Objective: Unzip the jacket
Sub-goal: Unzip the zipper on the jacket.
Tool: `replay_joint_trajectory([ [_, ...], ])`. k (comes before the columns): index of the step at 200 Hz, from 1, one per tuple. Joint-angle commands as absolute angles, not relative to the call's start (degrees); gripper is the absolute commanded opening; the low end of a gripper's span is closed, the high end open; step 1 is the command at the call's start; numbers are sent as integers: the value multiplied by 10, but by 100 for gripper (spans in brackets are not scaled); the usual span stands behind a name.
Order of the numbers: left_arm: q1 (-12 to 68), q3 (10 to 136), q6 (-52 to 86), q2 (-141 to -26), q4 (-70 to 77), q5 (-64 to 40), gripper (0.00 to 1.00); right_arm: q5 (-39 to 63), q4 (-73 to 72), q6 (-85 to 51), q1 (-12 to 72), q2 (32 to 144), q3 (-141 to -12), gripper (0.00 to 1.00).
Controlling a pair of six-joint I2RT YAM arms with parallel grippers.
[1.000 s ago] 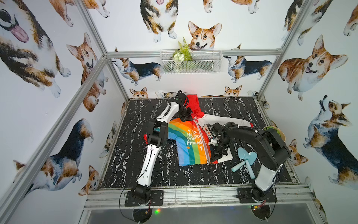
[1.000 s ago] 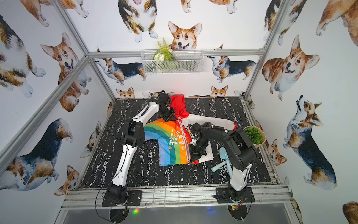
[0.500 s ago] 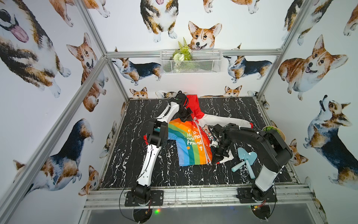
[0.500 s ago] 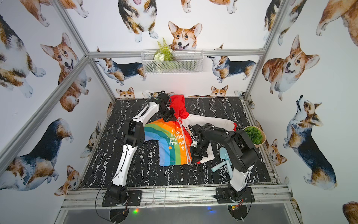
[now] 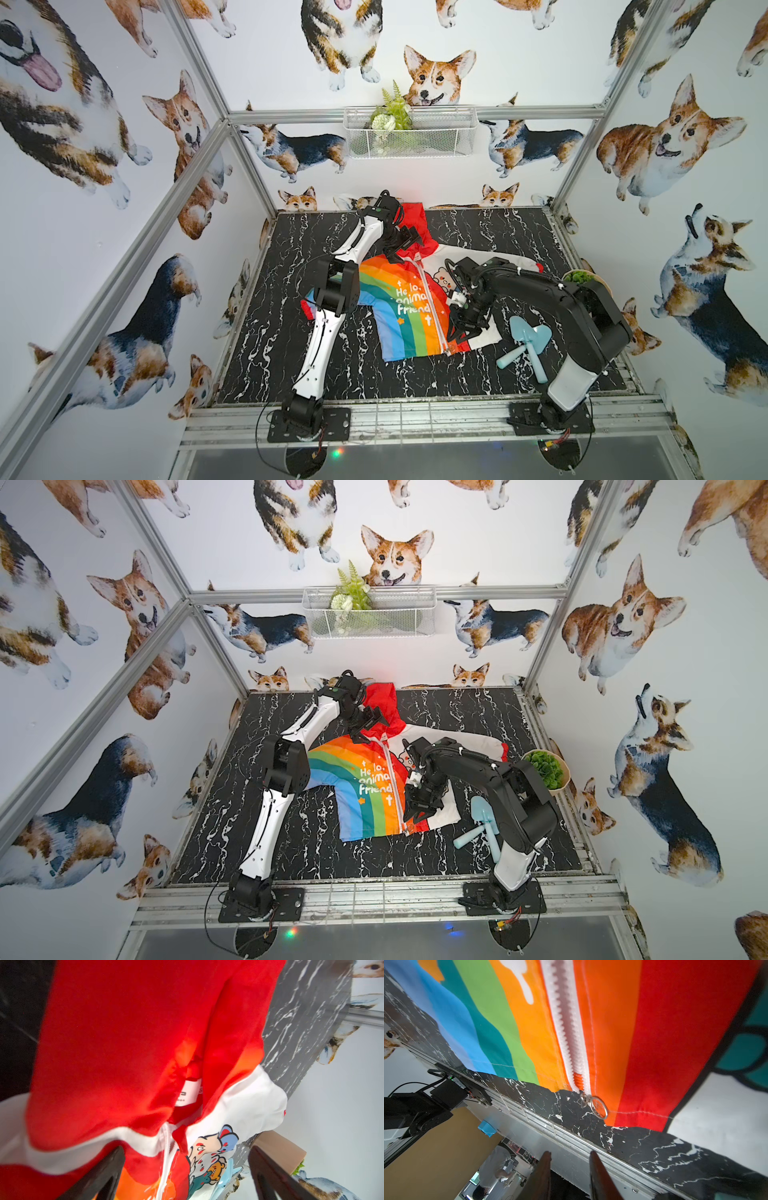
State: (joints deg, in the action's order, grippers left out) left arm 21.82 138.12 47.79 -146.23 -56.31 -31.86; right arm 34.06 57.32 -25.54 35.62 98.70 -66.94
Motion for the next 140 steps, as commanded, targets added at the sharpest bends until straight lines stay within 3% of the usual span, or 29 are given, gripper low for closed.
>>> replay_joint_trajectory([
  [1,211,1395,485,-1437,-566,-316,100,304,604,-263,348,962,-691,42],
  [34,202,1394,460,-1383,-599,-272,100,244,618,-285,288,907,-701,48],
  [66,214,1337,394,-1289,-683,-166,100,148,642,-302,226,882,-698,49],
  [109,267,1072,351,-1089,-673,-70,90,124,619,-305,172,903,-670,47],
  [140,304,867,382,-962,-626,-74,83,128,610,-292,172,940,-675,47],
])
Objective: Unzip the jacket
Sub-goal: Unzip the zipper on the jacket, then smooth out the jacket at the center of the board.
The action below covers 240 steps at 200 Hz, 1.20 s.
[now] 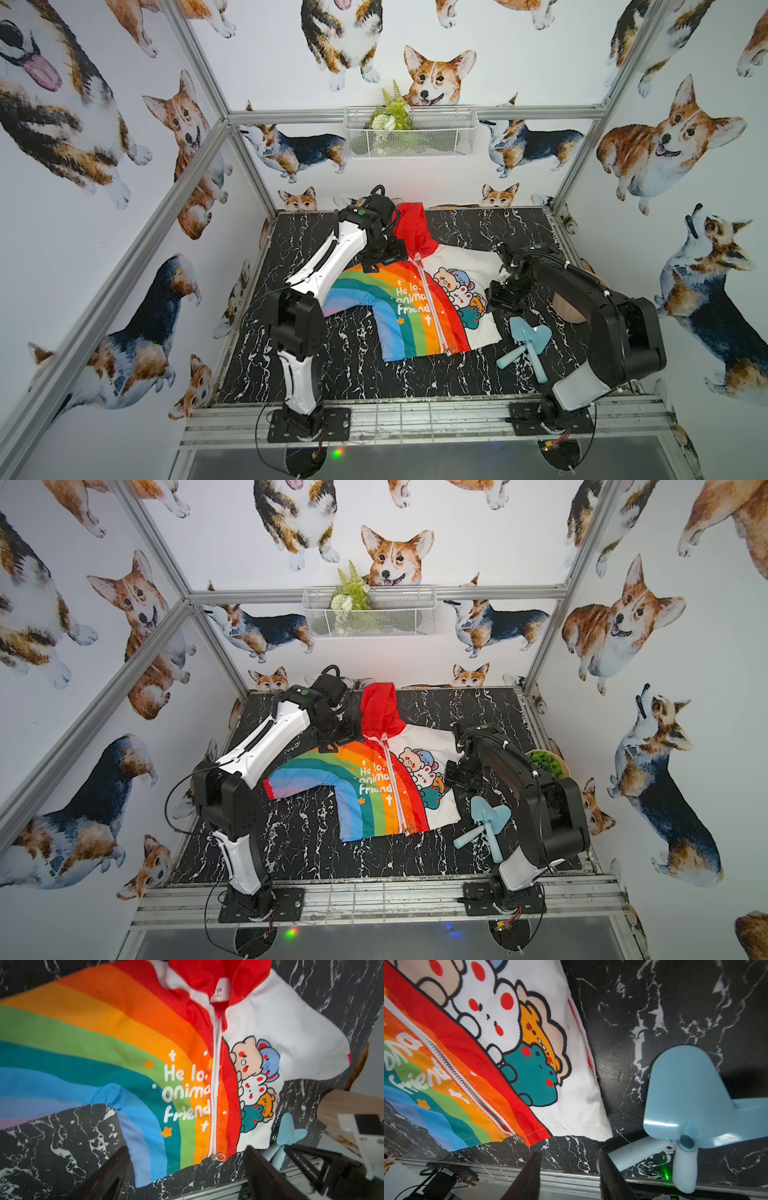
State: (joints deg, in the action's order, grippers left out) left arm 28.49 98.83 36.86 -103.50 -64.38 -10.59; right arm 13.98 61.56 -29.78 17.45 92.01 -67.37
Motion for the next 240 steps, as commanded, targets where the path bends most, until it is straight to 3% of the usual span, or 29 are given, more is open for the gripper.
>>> replay_joint_trajectory([
  [1,304,861,384,-960,-625,-74,82,127,610,-292,172,941,-675,47],
  [50,321,651,443,-850,-536,-152,80,68,637,-286,171,977,-671,47],
  [65,336,610,458,-836,-512,-167,74,68,635,-283,170,985,-665,48],
  [119,366,502,512,-817,-430,-199,66,86,618,-274,170,987,-644,48],
  [169,367,455,519,-841,-389,-207,52,98,619,-269,170,973,-643,48],
  [191,367,452,518,-855,-387,-206,40,99,621,-268,170,971,-643,48],
  [240,367,465,507,-864,-419,-192,3,87,629,-258,170,982,-652,49],
])
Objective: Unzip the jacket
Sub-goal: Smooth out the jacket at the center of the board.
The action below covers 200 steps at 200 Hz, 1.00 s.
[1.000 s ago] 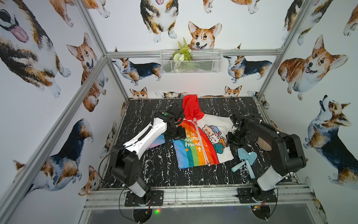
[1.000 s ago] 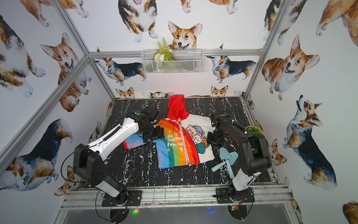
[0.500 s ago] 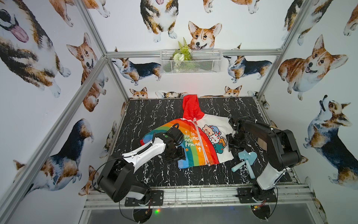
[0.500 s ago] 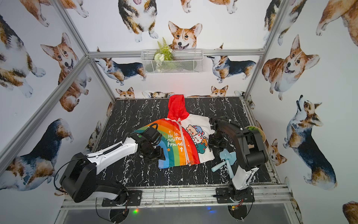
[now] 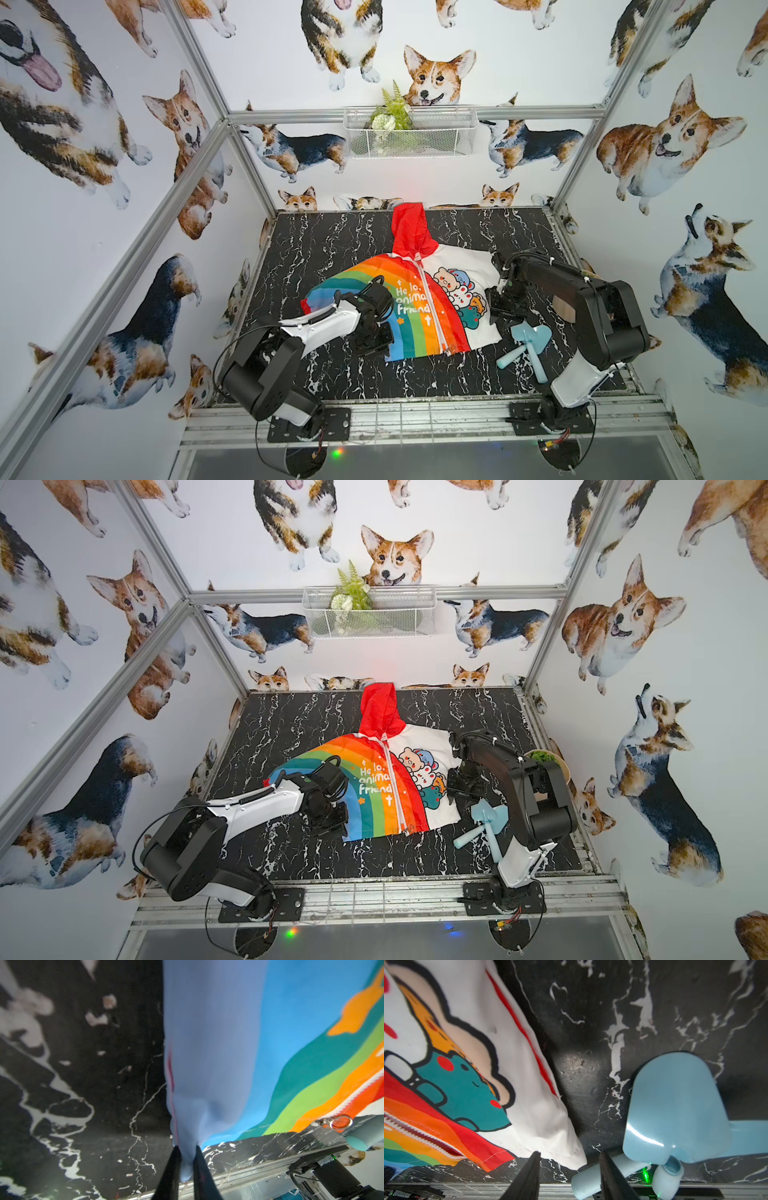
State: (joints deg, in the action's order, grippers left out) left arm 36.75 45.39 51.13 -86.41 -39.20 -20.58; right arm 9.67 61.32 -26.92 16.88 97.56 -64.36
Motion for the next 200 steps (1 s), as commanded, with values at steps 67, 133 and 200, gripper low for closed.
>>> replay_joint_trajectory([
  [67,361,465,507,-864,-460,-172,0,148,610,-234,171,1018,-639,54],
  [133,336,477,503,-857,-478,-163,0,151,620,-241,182,1026,-630,5],
  [200,308,466,511,-836,-517,-136,5,175,613,-303,269,982,-600,0],
])
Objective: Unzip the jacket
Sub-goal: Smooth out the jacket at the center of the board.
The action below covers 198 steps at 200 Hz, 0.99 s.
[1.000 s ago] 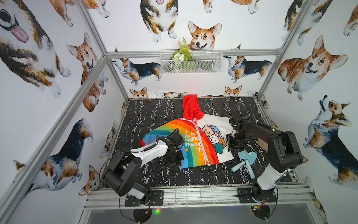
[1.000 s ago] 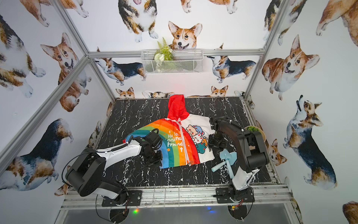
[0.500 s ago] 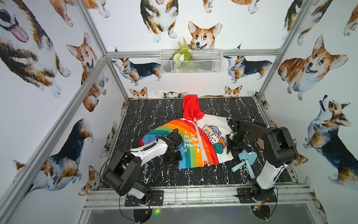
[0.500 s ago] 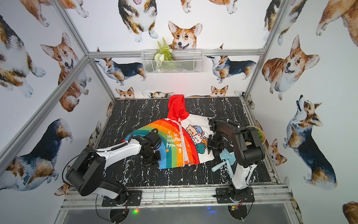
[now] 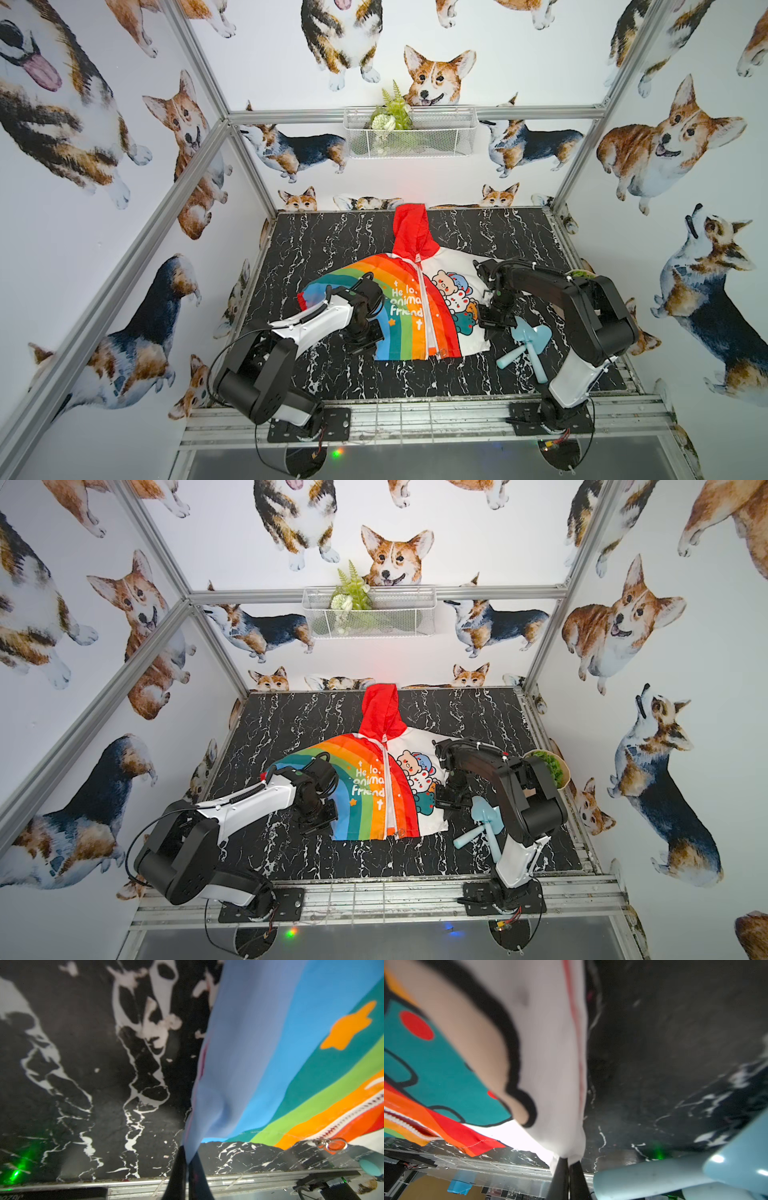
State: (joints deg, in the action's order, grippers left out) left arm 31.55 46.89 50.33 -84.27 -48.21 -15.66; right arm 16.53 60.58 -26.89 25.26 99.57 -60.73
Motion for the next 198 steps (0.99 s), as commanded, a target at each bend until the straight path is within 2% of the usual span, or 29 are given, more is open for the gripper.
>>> replay_joint_trajectory([
  [1,308,466,511,-836,-518,-135,6,175,613,-304,269,981,-601,0],
  [17,300,473,511,-828,-532,-131,43,163,620,-304,270,970,-609,19],
  [33,289,515,500,-807,-555,-113,70,132,640,-293,269,962,-643,42],
  [43,277,542,492,-795,-573,-100,80,106,656,-285,268,960,-673,53],
  [56,247,578,478,-784,-593,-89,85,70,671,-277,259,958,-712,61],
  [85,139,632,445,-781,-611,-86,86,2,690,-270,216,964,-786,59],
  [109,31,676,416,-808,-611,-73,79,-36,698,-269,175,984,-830,57],
  [138,-79,719,382,-865,-596,-64,76,-45,703,-253,148,1026,-873,57],
  [165,-131,775,350,-933,-586,-38,69,-34,702,-247,135,1056,-900,57],
  [198,-141,817,331,-1015,-576,-21,60,-28,705,-240,133,1077,-921,57],
])
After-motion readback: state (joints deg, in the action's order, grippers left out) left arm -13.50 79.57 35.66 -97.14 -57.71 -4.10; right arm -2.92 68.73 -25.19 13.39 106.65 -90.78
